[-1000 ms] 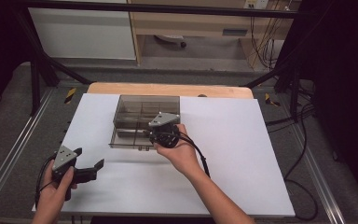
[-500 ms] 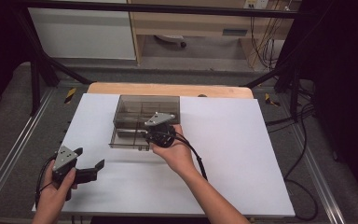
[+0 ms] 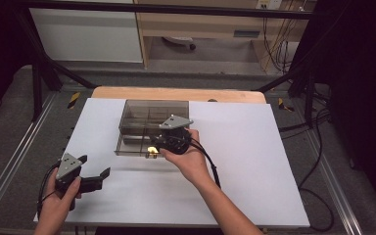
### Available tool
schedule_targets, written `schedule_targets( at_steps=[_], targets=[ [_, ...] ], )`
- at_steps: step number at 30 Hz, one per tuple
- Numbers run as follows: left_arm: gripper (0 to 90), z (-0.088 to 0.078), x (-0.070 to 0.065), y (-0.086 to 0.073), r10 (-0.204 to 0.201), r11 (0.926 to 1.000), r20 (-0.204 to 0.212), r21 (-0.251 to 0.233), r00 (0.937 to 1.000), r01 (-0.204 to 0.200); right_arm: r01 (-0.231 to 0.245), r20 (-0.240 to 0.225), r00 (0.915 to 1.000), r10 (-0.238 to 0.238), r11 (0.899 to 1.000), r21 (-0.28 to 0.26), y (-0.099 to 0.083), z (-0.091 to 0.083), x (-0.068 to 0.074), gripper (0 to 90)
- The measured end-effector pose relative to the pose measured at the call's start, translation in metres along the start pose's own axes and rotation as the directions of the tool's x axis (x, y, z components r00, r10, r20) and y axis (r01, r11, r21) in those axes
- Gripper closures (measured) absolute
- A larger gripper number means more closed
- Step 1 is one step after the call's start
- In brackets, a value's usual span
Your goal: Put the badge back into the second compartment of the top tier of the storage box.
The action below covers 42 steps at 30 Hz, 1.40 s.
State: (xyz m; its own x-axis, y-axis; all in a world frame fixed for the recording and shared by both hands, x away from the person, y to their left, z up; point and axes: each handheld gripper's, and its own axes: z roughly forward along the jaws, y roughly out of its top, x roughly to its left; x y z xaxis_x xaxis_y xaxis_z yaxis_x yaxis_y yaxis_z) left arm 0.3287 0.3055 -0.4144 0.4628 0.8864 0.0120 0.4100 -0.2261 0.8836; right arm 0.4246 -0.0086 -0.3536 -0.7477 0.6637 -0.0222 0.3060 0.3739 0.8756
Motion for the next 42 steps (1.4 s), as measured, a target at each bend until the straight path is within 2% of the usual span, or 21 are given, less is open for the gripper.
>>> schedule_targets(
  at_steps=[7, 12, 19, 23, 25, 27, 35, 42],
  targets=[
    [5.2, 0.000, 0.000, 0.000, 0.000, 1.0000, -0.001, 0.002, 1.0000, 0.000, -0.021, 0.017, 0.9996, 0.021, 0.999, -0.025, -0.001, -0.009, -0.005, 42.5],
    [5.2, 0.000, 0.000, 0.000, -0.001, 1.0000, -0.001, 0.002, 1.0000, 0.001, -0.023, 0.019, 0.9995, 0.023, 0.999, -0.024, -0.002, -0.011, -0.003, 37.8],
    [5.2, 0.000, 0.001, -0.001, -0.004, 1.0000, -0.002, 0.001, 1.0000, 0.004, -0.029, 0.020, 0.9994, 0.030, 0.997, -0.065, -0.006, -0.020, -0.001, 25.6],
    [5.2, 0.001, 0.001, -0.001, -0.009, 1.0000, -0.002, 0.003, 1.0000, 0.009, -0.023, 0.049, 0.9984, 0.027, 0.997, -0.068, -0.014, -0.025, -0.002, 17.9],
    [5.2, 0.001, 0.001, -0.001, -0.009, 1.0000, -0.005, 0.003, 0.9999, 0.009, -0.037, 0.054, 0.9977, 0.042, 0.996, -0.083, -0.018, -0.028, -0.005, 16.4],
    [5.2, 0.001, 0.001, -0.001, -0.009, 0.9999, -0.008, 0.004, 0.9999, 0.010, -0.032, 0.065, 0.9973, 0.036, 0.998, -0.058, -0.021, -0.027, -0.008, 12.2],
    [5.2, 0.001, 0.001, -0.001, -0.018, 0.9998, -0.006, 0.002, 0.9998, 0.019, -0.065, 0.068, 0.9951, 0.071, 0.994, -0.085, -0.023, -0.034, -0.009, 7.1],
    [5.2, -0.001, 0.004, -0.002, -0.040, 0.9992, -0.013, -0.007, 0.9991, 0.040, -0.058, 0.069, 0.9954, 0.066, 0.991, -0.120, -0.018, -0.040, -0.008, 5.4]
  ],
)
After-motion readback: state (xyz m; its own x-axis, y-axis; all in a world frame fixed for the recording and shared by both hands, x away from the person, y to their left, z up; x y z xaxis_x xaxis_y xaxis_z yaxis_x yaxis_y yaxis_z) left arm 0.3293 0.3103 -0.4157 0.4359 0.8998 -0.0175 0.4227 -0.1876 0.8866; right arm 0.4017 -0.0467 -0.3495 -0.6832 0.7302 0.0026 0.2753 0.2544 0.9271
